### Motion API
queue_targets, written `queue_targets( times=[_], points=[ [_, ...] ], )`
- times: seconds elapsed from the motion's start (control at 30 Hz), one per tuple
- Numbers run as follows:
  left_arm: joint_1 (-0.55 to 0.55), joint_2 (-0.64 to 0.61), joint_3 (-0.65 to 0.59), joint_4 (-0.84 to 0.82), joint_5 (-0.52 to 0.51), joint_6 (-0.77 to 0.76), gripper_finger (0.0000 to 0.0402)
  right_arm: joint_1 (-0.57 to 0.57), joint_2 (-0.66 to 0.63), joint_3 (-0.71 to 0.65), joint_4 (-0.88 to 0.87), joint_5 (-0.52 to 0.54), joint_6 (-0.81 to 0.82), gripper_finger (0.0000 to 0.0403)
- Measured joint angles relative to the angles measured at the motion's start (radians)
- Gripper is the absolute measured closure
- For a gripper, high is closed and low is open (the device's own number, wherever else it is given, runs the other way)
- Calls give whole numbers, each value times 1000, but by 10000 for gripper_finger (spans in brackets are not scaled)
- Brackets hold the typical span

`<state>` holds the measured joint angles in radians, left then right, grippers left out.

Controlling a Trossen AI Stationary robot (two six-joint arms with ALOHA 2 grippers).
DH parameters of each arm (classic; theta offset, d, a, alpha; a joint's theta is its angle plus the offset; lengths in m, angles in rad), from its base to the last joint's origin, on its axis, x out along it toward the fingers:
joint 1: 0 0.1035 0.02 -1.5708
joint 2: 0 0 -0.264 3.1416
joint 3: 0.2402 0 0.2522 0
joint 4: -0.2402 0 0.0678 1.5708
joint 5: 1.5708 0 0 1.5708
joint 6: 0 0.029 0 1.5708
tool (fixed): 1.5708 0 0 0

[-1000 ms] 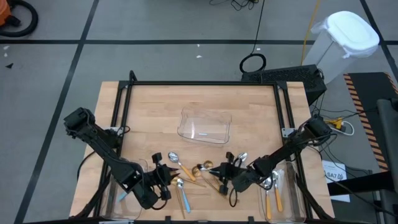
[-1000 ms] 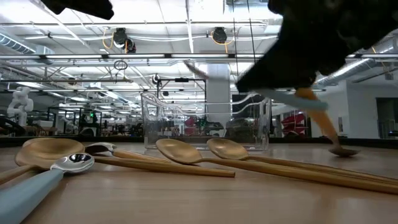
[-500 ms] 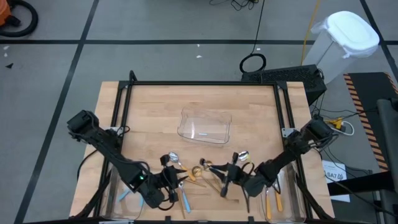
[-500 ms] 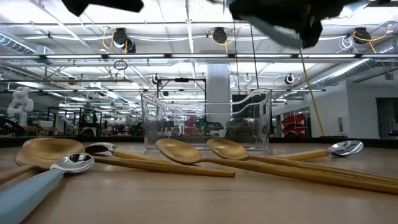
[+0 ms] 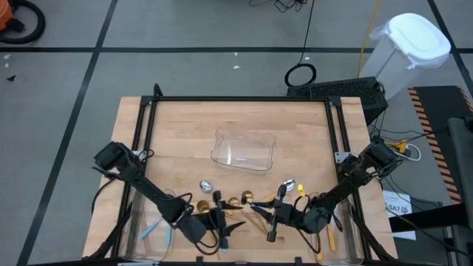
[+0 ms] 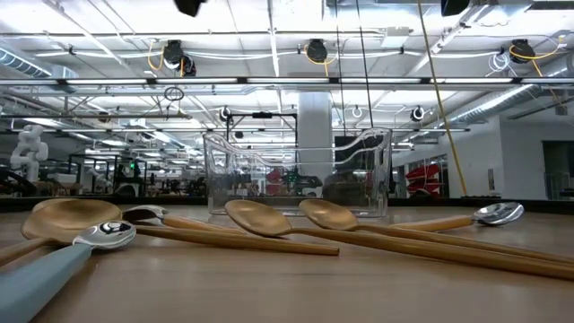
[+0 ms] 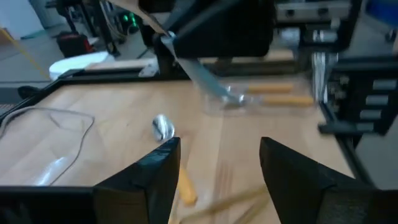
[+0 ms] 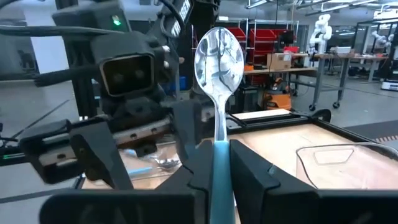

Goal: Sort silverware by color (type)
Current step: Put the blue spoon into the bottom left transparent bin

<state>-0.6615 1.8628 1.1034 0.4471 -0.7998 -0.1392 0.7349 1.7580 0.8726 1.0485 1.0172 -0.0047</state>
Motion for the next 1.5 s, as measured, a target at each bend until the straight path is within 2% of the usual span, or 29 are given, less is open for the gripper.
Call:
queue_targets(
  times=[0.17, 0.27, 0.47, 0.83, 0.97, 1.27, 1.5],
  points=[
    [37, 68, 0, 193, 4, 1, 181, 0, 0, 0, 2, 0, 0, 370],
    [57, 94, 0, 255, 27, 1, 181, 0, 0, 0, 2, -2, 1, 369],
    [101, 147, 53, 262, 114, -23, 181, 0, 0, 0, 2, -5, -1, 370],
    [115, 231, 210, 220, 113, 24, 183, -2, 0, 0, 3, -8, -10, 369],
    [120, 231, 220, 201, 81, 3, 211, -2, 0, 0, 11, -7, -13, 368],
    [123, 230, 219, 122, 83, -70, 342, 5, 0, 0, 28, -32, -54, 367],
    [121, 229, 219, 97, 75, -64, 343, 11, 1, 0, 25, -27, -69, 367]
  ],
)
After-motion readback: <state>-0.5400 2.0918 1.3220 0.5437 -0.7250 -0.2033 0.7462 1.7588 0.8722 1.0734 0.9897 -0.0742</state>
